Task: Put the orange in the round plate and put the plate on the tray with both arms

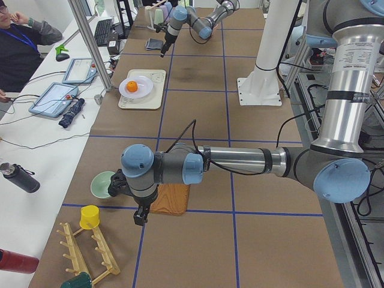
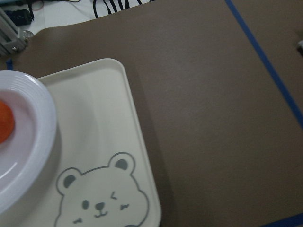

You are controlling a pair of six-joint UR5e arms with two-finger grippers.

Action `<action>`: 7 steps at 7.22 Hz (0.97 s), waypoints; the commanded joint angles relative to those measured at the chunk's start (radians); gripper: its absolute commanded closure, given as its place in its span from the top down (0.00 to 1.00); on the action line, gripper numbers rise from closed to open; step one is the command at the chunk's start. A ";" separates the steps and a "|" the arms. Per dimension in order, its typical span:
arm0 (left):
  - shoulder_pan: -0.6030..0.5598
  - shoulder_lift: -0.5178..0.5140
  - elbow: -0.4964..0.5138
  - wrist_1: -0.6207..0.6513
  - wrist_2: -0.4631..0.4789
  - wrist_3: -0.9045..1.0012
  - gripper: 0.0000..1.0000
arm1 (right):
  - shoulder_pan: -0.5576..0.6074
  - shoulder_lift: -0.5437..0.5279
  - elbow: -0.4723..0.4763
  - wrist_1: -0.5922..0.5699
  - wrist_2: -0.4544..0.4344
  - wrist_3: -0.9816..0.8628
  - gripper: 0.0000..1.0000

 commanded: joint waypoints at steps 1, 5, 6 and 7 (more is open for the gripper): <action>0.000 0.001 -0.009 0.002 0.001 0.000 0.98 | 0.326 -0.121 0.063 -0.159 0.301 -0.597 1.00; 0.001 -0.001 -0.009 -0.011 -0.001 0.003 0.98 | 0.730 -0.272 0.067 -0.416 0.425 -1.284 1.00; 0.001 -0.001 -0.011 -0.011 -0.001 0.003 0.98 | 0.780 -0.333 0.089 -0.480 0.433 -1.351 1.00; 0.001 -0.001 -0.012 -0.011 -0.001 0.003 0.98 | 0.791 -0.436 0.112 -0.450 0.454 -1.343 1.00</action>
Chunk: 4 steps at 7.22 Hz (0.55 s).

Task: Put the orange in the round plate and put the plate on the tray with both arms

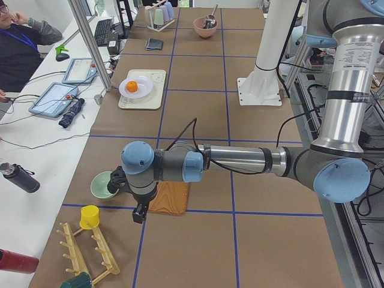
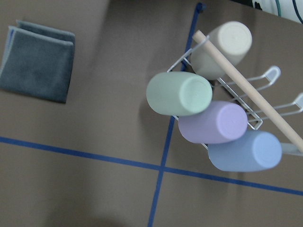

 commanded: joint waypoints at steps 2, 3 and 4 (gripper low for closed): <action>0.000 0.000 -0.006 -0.002 0.000 0.003 0.98 | 0.054 -0.191 0.029 0.070 0.033 -0.036 1.00; -0.001 0.001 -0.006 -0.002 0.000 0.005 0.98 | 0.054 -0.227 0.030 0.120 0.030 -0.038 1.00; 0.000 0.001 -0.003 -0.002 0.002 0.005 0.98 | 0.054 -0.250 0.020 0.147 0.035 -0.040 1.00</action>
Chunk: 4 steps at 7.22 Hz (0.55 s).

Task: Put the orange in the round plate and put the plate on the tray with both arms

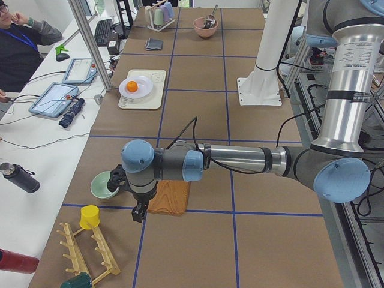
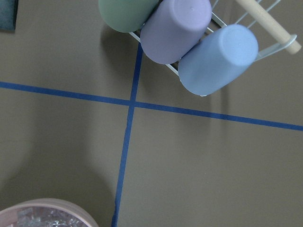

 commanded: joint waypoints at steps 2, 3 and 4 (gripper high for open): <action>0.000 0.001 0.001 0.000 0.001 0.001 0.98 | 0.000 -0.081 -0.016 0.063 0.001 -0.001 1.00; 0.000 0.001 0.001 0.000 0.001 0.001 0.98 | -0.001 -0.087 -0.024 0.068 0.004 -0.010 1.00; 0.000 0.001 0.001 0.000 0.001 0.001 0.98 | -0.001 -0.081 0.011 0.069 0.004 -0.017 1.00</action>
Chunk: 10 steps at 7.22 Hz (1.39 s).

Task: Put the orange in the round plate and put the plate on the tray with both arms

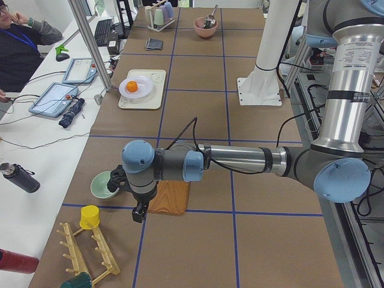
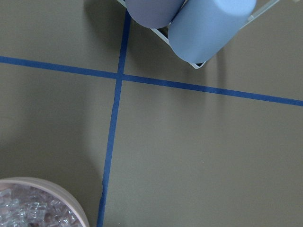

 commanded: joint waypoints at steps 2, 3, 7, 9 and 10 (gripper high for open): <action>0.000 0.005 0.000 0.000 0.000 0.000 0.98 | 0.000 0.005 0.048 0.056 0.001 -0.005 1.00; 0.000 0.006 0.000 0.000 0.000 0.002 0.98 | 0.000 -0.006 0.048 0.090 0.004 -0.004 1.00; 0.000 0.006 0.003 0.000 0.000 0.000 0.98 | 0.000 -0.006 0.051 0.092 0.022 -0.004 1.00; -0.001 0.008 0.005 0.000 0.000 0.002 0.98 | 0.000 -0.006 0.051 0.092 0.046 -0.004 1.00; -0.001 0.008 0.005 0.000 0.000 0.002 0.98 | 0.000 -0.006 0.051 0.092 0.046 -0.004 1.00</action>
